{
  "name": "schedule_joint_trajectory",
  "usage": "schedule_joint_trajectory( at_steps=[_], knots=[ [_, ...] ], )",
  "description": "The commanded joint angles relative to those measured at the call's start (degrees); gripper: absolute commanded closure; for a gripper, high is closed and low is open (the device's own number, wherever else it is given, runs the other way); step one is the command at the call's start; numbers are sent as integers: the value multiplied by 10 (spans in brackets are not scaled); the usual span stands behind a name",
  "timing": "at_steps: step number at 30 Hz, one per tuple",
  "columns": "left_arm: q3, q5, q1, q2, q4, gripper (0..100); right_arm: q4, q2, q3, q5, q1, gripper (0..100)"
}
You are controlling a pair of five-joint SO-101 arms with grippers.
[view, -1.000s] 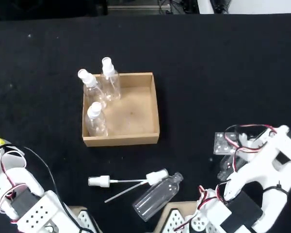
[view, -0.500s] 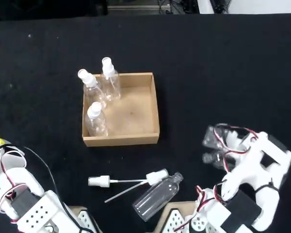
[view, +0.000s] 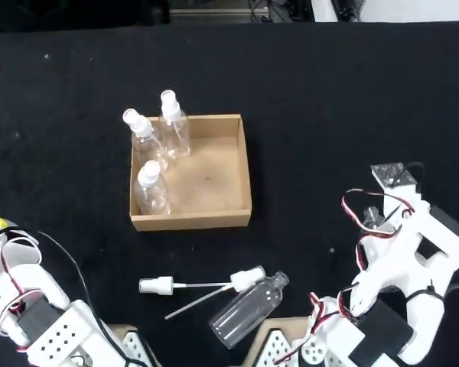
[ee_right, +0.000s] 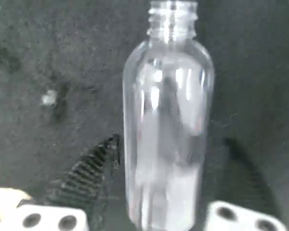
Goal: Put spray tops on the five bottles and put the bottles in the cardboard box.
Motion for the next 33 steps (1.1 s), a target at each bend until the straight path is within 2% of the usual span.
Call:
schedule_joint_trajectory(
  at_steps=[1, 9, 13, 18, 22, 27, 33],
  knots=[
    [15, -1, 6, -7, -15, 920, 16, 0, -49, 5, 1, 584],
    [15, -1, 6, -7, -15, 920, 48, 0, -57, 4, -78, 639],
    [15, -1, 6, -7, -15, 920, -3, 0, -55, 4, -113, 658],
    [15, -1, 5, -7, -15, 920, -70, 22, -36, 7, -113, 680],
    [15, -1, 6, -7, -15, 920, -73, 66, -43, 7, -97, 683],
    [15, -1, 6, -7, -15, 920, -32, 79, -102, 9, -48, 680],
    [15, -1, 7, -7, -15, 920, 20, 81, -129, 9, -44, 681]
  ],
)
